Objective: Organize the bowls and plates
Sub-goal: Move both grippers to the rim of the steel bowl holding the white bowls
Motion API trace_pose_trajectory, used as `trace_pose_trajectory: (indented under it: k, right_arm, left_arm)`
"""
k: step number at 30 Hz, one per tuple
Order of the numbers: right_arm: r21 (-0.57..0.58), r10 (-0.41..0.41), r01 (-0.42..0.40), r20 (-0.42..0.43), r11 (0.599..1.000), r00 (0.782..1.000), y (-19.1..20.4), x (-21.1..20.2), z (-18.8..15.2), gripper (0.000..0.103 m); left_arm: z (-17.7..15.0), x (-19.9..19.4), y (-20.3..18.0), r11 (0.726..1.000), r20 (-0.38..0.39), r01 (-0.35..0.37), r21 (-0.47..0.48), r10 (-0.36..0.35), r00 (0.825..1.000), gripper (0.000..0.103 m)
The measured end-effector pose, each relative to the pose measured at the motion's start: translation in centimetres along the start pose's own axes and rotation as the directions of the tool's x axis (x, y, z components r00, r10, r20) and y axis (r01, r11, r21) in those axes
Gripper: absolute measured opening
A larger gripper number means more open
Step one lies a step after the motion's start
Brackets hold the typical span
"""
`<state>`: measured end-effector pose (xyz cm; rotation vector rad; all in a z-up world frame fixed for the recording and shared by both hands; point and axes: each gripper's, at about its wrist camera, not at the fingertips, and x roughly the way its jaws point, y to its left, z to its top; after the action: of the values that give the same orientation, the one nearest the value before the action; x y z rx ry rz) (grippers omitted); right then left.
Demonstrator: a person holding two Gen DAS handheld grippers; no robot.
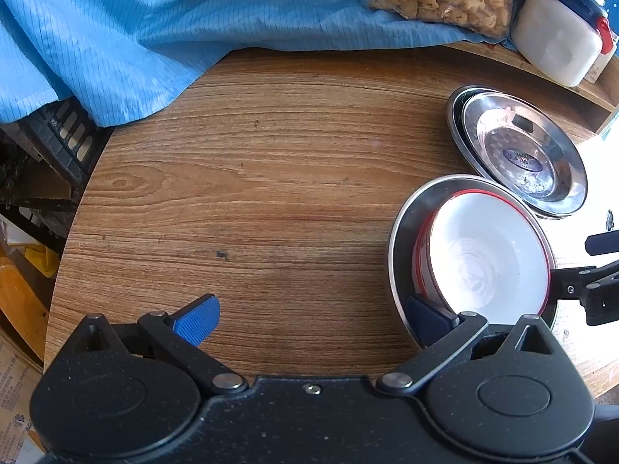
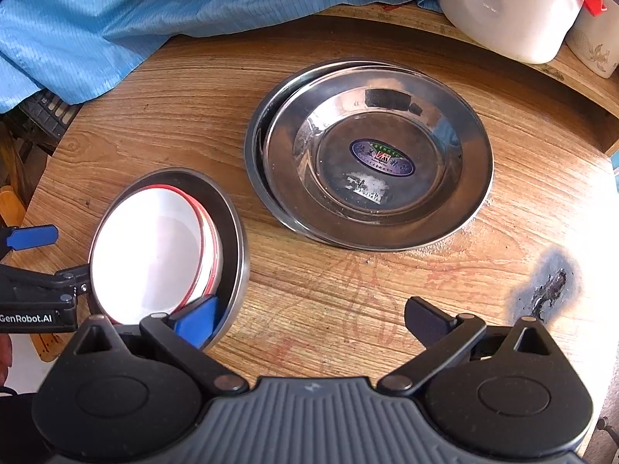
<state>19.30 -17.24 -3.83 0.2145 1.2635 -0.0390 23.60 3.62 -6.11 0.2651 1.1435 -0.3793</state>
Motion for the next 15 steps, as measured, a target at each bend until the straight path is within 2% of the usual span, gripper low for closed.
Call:
trace_pose_trajectory:
  k: [4,8,10,15]
  right_arm:
    - [-0.005,0.02,-0.02,0.016,1.0,1.0,0.2,-0.3,-0.1,0.093]
    - [-0.014,0.05,-0.049,0.035,0.999,0.998,0.4,-0.7,-0.3,0.078]
    - [-0.017,0.068,-0.067,0.04,0.998,0.997,0.4,-0.8,-0.4,0.074]
    - [-0.033,0.118,-0.117,0.048,0.993,0.992,0.8,-1.1,-0.3,0.05]
  left_arm:
    - [0.0,0.0,-0.1,1.0,0.003,-0.005,0.007,0.005,1.0,0.102]
    - [0.0,-0.2,0.0,1.0,0.006,0.005,0.004,-0.005,1.0,0.099]
    - [-0.1,-0.3,0.0,1.0,0.006,0.018,-0.001,-0.018,1.0,0.094]
    - [-0.1,-0.6,0.1,0.997,0.008,0.072,-0.005,-0.072,0.997,0.08]
